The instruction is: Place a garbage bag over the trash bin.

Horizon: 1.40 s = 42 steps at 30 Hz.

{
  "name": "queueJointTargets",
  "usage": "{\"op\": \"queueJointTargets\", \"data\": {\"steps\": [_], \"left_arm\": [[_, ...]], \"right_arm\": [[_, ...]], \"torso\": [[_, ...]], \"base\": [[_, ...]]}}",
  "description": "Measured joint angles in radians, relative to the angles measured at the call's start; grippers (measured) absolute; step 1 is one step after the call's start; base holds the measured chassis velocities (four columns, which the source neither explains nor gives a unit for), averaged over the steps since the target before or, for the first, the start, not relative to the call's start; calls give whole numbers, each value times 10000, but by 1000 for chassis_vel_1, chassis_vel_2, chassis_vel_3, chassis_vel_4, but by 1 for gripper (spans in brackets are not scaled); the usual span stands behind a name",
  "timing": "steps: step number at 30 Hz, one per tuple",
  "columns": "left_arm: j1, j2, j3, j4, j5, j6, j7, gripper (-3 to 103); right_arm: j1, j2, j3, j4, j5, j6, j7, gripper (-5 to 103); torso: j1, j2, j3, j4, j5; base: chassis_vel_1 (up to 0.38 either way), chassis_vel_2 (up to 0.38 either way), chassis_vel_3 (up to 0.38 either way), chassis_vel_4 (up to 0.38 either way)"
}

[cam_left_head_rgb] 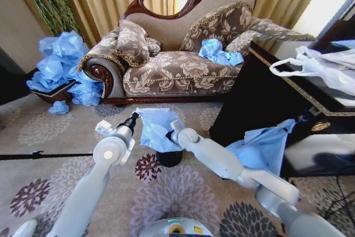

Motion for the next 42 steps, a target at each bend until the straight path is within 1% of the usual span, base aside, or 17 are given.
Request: {"op": "queueJointTargets", "data": {"steps": [5,7,8,9,10,14,17,21,24,26,28,30,34,36,37,40,42], "left_arm": [[-56,-109,326,-90,80,9,64,0],[-173,-87,532,-332,81,23,65,0],[-173,-87,532,-332,81,23,65,0],[-240,-62,664,-518,80,52,72,0],[-273,-35,743,-662,69,78,77,0],[-308,71,870,-932,-5,135,90,0],[-358,108,974,-894,-132,167,129,0],[-346,-69,978,-579,-139,160,203,0],[-157,-599,946,-69,-256,37,281,0],[-137,-636,942,-43,-260,27,285,0],[18,-975,916,104,-298,-48,302,0],[34,-1070,910,137,-328,-71,302,0],[35,-1249,908,282,-360,-126,284,0],[24,-1327,906,430,-360,-173,240,0],[24,-1327,906,430,-360,-173,240,0],[49,-1437,903,638,-339,-211,197,0],[58,-1451,903,663,-336,-212,193,0]], "right_arm": [[-6,103,-217,-349,-397,-149,-216,0],[-27,-57,-220,-265,-636,-590,-348,0],[-27,-57,-220,-265,-636,-590,-348,0],[-27,-211,-216,-77,-684,-925,-403,0],[-11,-310,-224,9,-775,-1016,-457,0],[25,-352,-221,31,-1093,-1059,-537,0],[149,-175,-206,-203,-1369,-1061,-693,0],[248,-88,-357,-362,-1492,-1061,-835,0],[378,-59,-750,-605,-1790,-1058,-1048,0],[395,-64,-789,-636,-1855,-1058,-1088,0],[534,-106,-1086,-882,-2374,-1051,-1490,0],[590,-107,-1168,-1004,-2558,-1048,-1672,0],[639,99,-1164,-1389,-2740,-1039,-1896,0],[639,374,-1084,-1795,-2809,-1030,-2081,0],[639,374,-1084,-1795,-2809,-1030,-2081,0],[476,819,-899,-2460,-3090,-1021,-2382,0],[431,898,-855,-2571,-3157,-1019,-2415,0]], "torso": [[0,0,2,-3,0],[0,0,1,-5,3],[0,0,1,-5,3],[0,0,2,-6,3],[0,0,1,-6,2],[0,0,1,-5,2],[0,0,0,-1,3],[0,0,0,0,0],[0,0,0,-2,0],[0,0,0,-2,0],[0,0,0,-2,1],[0,0,0,-4,1],[0,0,0,-5,2],[0,0,0,0,2],[0,0,0,0,2],[0,0,0,-4,1],[0,0,0,-3,1]], "base": [[0,0,0,0],[0,0,0,0],[0,0,0,0],[0,0,0,0],[0,0,0,0],[0,0,0,0],[0,0,0,0],[0,0,0,0],[0,0,0,0],[0,0,0,0],[0,0,0,0],[0,0,0,0],[0,0,0,0],[0,0,0,0],[0,0,0,0],[0,0,0,0],[0,0,0,0]]}}
